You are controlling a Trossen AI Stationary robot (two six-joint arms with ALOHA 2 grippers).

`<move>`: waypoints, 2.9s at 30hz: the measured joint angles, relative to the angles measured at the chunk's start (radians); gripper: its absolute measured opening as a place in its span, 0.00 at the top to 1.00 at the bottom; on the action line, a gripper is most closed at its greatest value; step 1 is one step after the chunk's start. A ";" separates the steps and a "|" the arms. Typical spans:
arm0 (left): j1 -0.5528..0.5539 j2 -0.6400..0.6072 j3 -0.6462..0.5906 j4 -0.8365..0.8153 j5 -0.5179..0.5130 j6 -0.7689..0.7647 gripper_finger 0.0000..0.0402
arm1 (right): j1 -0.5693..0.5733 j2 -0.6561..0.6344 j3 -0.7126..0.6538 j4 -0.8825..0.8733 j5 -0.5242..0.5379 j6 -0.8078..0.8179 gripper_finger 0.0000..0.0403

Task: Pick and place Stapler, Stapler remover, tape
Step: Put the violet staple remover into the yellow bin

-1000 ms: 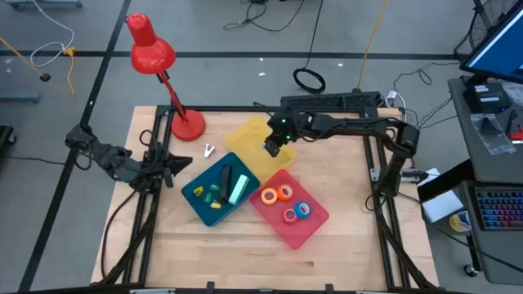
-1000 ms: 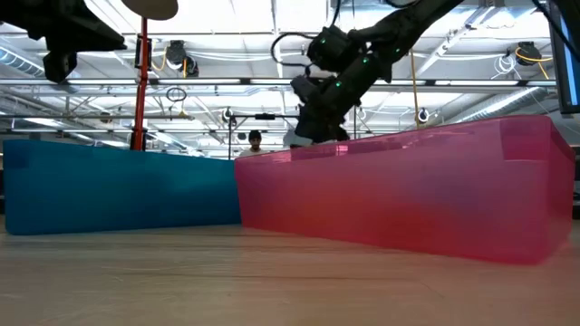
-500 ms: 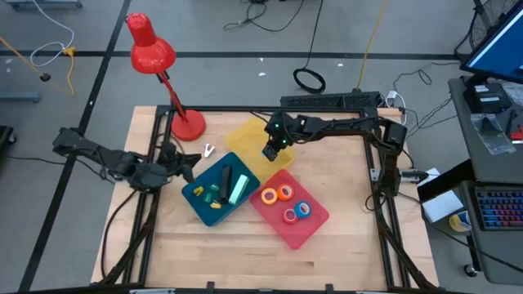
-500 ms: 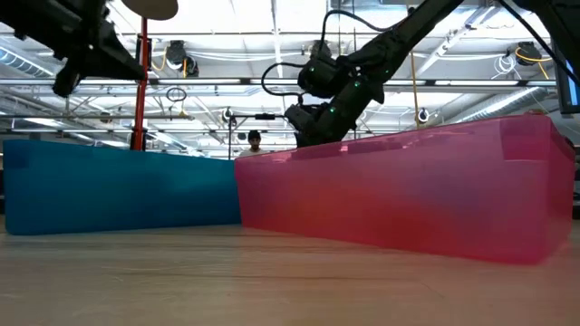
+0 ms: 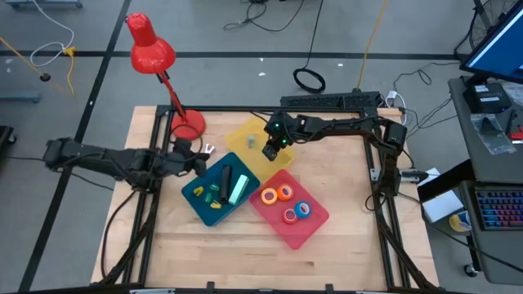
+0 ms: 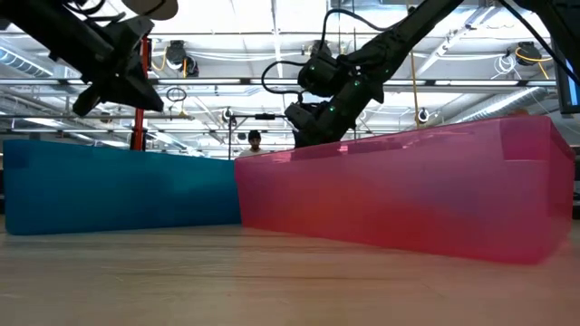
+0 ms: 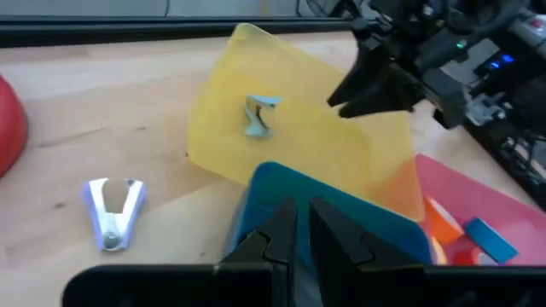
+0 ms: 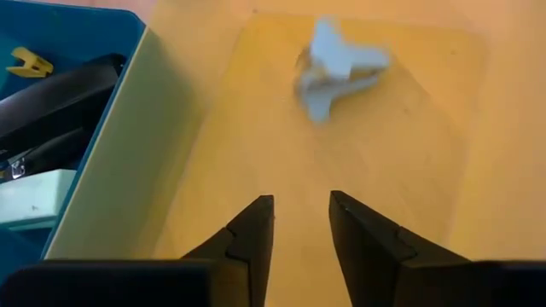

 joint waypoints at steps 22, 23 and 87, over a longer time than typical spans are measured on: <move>0.341 0.119 0.000 -0.043 0.254 0.176 0.92 | 0.007 -0.316 0.000 0.121 -0.043 -0.098 0.68; 0.368 0.130 0.000 -0.040 0.286 0.189 0.92 | 0.007 -0.338 0.000 0.121 -0.033 -0.091 0.68; 0.603 0.328 0.000 0.053 0.567 0.369 0.92 | 0.005 -0.465 -0.001 -0.011 0.083 -0.239 0.73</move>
